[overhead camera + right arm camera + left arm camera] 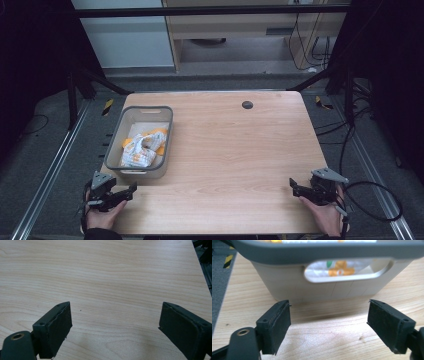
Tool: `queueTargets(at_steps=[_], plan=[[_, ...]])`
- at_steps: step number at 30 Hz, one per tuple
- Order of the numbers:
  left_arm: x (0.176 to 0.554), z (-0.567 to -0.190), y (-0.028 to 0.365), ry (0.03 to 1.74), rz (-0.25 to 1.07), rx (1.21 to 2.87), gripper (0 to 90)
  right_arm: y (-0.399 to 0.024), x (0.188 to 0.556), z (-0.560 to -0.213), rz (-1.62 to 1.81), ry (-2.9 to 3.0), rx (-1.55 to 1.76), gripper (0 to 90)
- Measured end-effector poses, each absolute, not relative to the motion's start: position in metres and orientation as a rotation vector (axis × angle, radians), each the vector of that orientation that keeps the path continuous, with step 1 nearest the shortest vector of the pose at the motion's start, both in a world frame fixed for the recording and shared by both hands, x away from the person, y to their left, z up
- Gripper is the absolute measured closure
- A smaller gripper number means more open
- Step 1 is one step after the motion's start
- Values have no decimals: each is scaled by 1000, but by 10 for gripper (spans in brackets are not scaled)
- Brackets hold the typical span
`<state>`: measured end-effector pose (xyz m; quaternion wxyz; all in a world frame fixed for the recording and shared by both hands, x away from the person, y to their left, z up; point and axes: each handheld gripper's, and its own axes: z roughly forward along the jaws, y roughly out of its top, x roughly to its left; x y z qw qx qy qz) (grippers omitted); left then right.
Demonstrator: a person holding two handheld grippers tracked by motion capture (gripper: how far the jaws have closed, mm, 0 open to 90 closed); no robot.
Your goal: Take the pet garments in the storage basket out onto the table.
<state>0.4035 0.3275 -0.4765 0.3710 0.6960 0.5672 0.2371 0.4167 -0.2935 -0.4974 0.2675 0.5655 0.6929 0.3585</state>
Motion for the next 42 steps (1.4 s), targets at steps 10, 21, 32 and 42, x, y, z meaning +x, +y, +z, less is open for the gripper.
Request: queueTargets(at_steps=[10, 21, 32, 42], plan=[[396, -462, 330, 1423, 615, 1740, 195, -285, 413, -496, 982, 1893, 1494, 100], [391, -445, 332, 1401, 632, 1703, 196, -284, 412, -496, 993, 1893, 1487, 97], [390, -425, 331, 1358, 643, 1680, 196, -284, 413, -496, 1003, 1894, 1476, 90], [397, -408, 328, 1322, 648, 1687, 196, -285, 413, -496, 1006, 1897, 1476, 86]])
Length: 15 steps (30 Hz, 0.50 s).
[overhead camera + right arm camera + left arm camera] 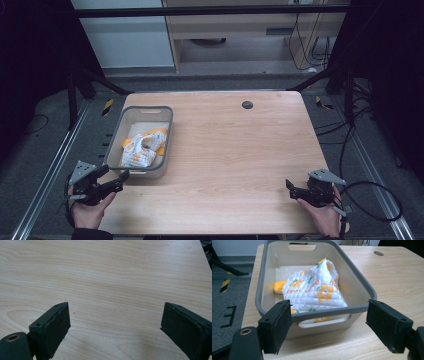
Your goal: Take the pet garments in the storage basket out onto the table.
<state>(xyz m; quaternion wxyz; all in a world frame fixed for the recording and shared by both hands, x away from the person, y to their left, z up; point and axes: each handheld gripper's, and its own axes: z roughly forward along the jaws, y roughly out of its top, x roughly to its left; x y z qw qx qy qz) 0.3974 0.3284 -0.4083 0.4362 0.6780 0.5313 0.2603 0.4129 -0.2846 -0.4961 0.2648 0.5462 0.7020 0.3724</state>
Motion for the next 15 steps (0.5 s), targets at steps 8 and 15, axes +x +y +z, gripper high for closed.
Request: queueTargets(at_steps=[8, 15], plan=[[406, -393, 324, 1278, 648, 1695, 196, -287, 412, -497, 999, 1889, 1479, 87], [418, -383, 318, 1255, 643, 1699, 201, -287, 412, -497, 999, 1887, 1464, 86]])
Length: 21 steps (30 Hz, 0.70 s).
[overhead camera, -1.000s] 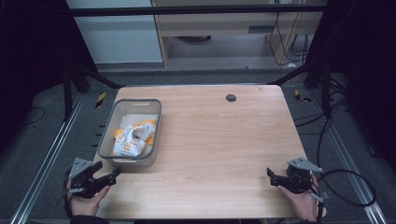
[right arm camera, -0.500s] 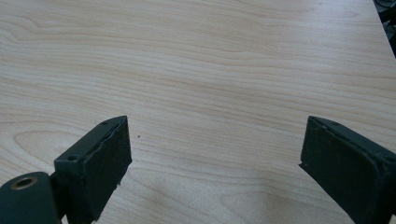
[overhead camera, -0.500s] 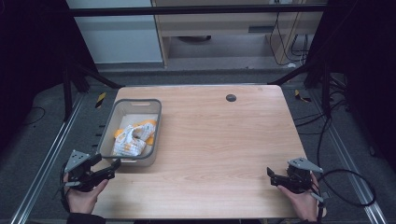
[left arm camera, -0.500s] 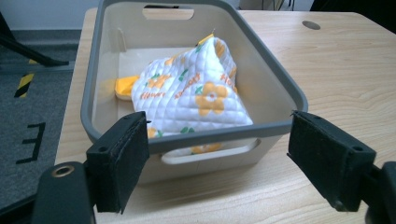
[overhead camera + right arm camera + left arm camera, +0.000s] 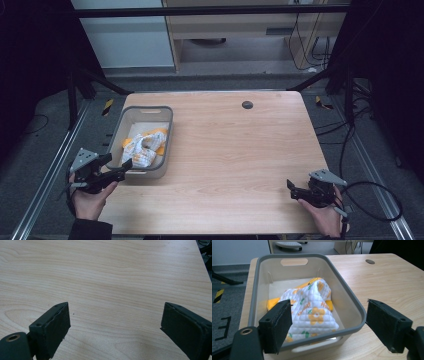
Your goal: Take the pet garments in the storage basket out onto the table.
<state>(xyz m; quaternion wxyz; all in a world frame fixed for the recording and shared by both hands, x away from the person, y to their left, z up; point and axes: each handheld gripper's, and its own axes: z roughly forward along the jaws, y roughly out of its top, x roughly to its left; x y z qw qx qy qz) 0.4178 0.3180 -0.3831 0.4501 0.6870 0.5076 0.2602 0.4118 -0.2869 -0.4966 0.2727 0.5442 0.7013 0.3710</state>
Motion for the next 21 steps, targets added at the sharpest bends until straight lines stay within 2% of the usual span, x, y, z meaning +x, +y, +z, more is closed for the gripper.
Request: queueTargets(at_steps=[21], plan=[[453, -372, 317, 1277, 597, 1773, 209, -288, 411, -496, 1002, 1887, 1461, 86]])
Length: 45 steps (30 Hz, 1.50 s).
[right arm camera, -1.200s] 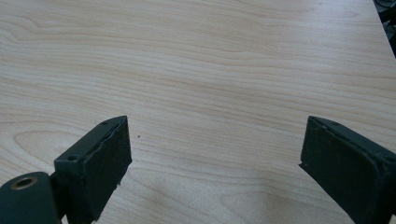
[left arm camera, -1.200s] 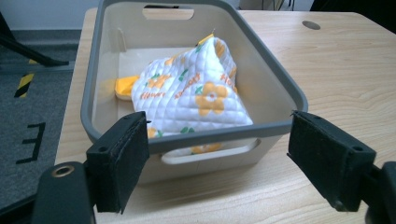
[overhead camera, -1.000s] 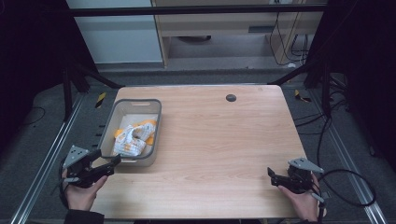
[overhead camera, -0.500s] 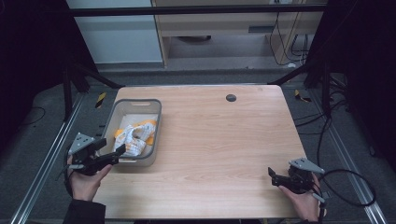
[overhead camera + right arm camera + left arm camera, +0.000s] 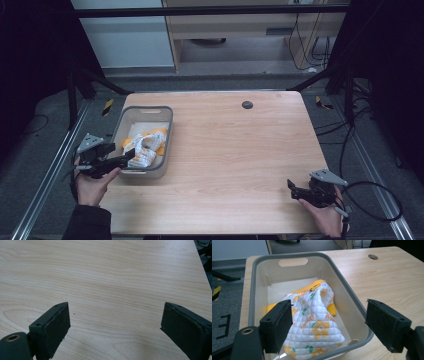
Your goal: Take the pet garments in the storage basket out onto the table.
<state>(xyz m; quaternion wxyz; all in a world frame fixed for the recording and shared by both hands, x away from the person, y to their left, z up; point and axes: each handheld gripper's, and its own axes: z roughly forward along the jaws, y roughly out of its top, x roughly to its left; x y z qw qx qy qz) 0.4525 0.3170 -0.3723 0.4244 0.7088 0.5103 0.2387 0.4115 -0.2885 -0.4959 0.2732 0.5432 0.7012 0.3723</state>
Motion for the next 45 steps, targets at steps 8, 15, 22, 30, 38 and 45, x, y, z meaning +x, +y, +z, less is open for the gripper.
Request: queueTargets(at_steps=[8, 15, 22, 30, 38, 45], plan=[[465, -370, 313, 1284, 609, 1841, 209, -289, 412, -496, 1001, 1891, 1465, 85], [477, -367, 308, 1290, 609, 1892, 208, -290, 412, -496, 1002, 1888, 1469, 85], [489, -365, 302, 1299, 594, 1953, 208, -290, 413, -497, 998, 1893, 1460, 85], [501, -367, 295, 1316, 582, 1998, 215, -290, 413, -497, 998, 1895, 1460, 85], [515, -366, 291, 1330, 567, 2063, 241, -290, 413, -496, 1000, 1894, 1457, 85], [526, -369, 288, 1353, 548, 2092, 251, -290, 413, -496, 1001, 1895, 1457, 85]])
